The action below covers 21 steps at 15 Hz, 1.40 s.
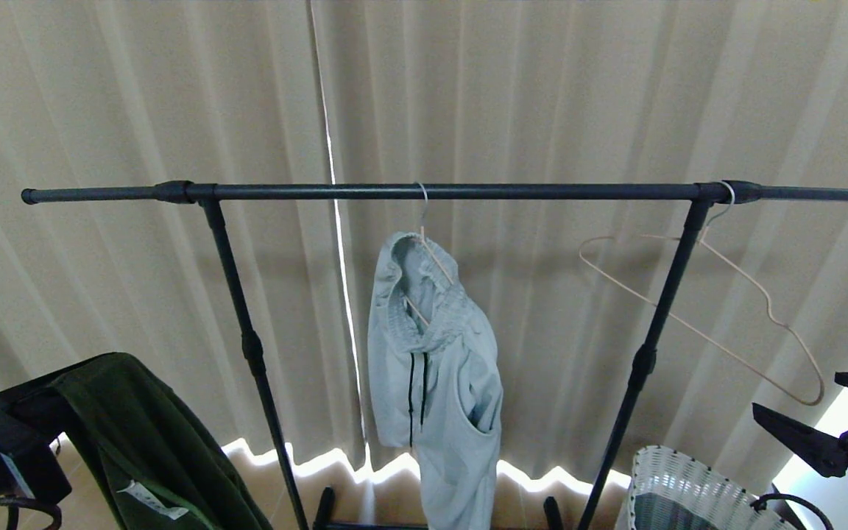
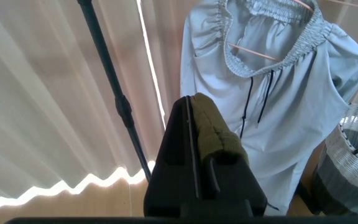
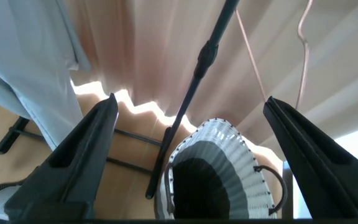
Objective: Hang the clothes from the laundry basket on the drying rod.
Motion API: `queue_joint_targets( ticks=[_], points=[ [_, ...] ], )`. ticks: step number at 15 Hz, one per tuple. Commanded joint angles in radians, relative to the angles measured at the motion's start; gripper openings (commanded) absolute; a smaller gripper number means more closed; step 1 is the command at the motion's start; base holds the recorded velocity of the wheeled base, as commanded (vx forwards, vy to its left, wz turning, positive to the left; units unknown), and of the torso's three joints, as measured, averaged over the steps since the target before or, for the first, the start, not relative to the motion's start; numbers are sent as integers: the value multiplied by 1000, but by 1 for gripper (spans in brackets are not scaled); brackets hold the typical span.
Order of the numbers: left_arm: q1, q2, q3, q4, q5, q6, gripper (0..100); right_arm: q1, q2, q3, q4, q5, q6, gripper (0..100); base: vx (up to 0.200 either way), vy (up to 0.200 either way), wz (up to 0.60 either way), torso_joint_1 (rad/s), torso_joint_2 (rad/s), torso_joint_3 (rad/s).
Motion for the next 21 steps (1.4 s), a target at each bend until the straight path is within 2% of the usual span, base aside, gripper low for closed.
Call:
queue_joint_targets(
  ticks=[1,6,8,12,15,21],
  points=[
    [-2,-2,-4,-1,0,-2,0,-4,-31,3,1,0,-1,100,0,0,0,0,0,0],
    [-5,1,3,1,0,-2,0,-4,-63,0,1,-2,-1,100,0,0,0,0,0,0],
    [-5,1,3,1,0,-2,0,-4,-63,-2,1,-2,-1,100,200,0,0,7,2,2],
    [-5,0,3,1,0,-2,0,-4,-63,-2,1,-2,-1,100,200,-200,0,-1,2,4],
    [-6,-5,3,1,0,-2,0,-4,-65,-2,1,-2,-1,100,200,0,0,12,9,-1],
    [-9,-10,3,1,-1,0,0,-7,-91,-11,1,-2,-1,100,0,0,0,0,0,0]
  ],
)
